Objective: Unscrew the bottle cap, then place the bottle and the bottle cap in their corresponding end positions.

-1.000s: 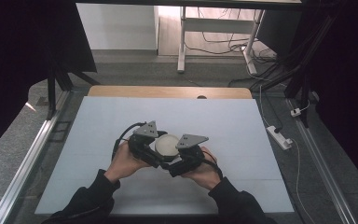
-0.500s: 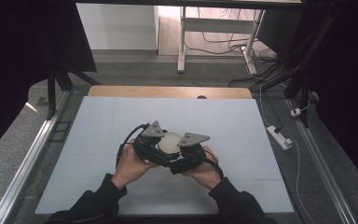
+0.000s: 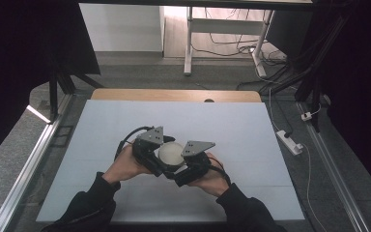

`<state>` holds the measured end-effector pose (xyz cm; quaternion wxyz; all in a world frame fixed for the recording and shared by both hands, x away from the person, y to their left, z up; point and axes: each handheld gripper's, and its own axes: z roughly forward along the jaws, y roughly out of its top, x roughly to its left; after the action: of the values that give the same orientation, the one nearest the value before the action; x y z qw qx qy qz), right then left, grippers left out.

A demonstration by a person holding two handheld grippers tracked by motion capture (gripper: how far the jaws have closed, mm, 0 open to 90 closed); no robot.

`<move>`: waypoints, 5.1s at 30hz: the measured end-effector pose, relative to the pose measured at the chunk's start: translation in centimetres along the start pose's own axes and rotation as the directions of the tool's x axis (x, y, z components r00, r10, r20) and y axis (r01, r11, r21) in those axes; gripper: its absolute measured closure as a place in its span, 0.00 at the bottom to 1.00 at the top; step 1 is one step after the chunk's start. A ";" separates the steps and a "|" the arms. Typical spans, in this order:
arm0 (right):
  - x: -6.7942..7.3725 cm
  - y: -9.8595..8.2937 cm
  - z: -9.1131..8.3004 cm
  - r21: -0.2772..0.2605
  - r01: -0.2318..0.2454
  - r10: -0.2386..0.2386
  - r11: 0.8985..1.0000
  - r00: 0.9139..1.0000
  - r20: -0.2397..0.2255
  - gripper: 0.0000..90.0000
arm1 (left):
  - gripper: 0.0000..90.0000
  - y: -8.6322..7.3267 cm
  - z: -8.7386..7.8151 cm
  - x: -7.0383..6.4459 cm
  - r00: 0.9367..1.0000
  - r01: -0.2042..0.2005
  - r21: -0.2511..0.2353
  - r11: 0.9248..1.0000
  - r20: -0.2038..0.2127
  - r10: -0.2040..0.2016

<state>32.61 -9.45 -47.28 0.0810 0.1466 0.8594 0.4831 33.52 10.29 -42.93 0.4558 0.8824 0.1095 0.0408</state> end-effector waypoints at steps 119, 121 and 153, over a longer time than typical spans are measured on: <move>-0.7 -0.1 -0.3 0.014 -0.060 0.059 0.998 0.994 0.096 0.07 | 0.09 0.7 -1.1 -1.2 0.978 0.127 -0.063 0.990 -0.159 -0.136; -0.8 -0.1 -0.4 0.013 -0.066 0.064 0.998 0.993 0.099 0.07 | 0.09 0.6 -1.2 -1.3 0.977 0.129 -0.065 0.990 -0.160 -0.138; -2.9 -0.4 -1.5 0.003 -0.103 0.101 0.995 0.982 0.160 0.07 | 0.09 -1.8 -3.5 -2.7 0.976 0.145 -0.091 0.985 -0.151 -0.157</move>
<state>34.89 -11.87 -46.81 0.1240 0.2294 0.8441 0.4684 30.01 13.47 -42.30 0.4821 0.8468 0.2102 0.0799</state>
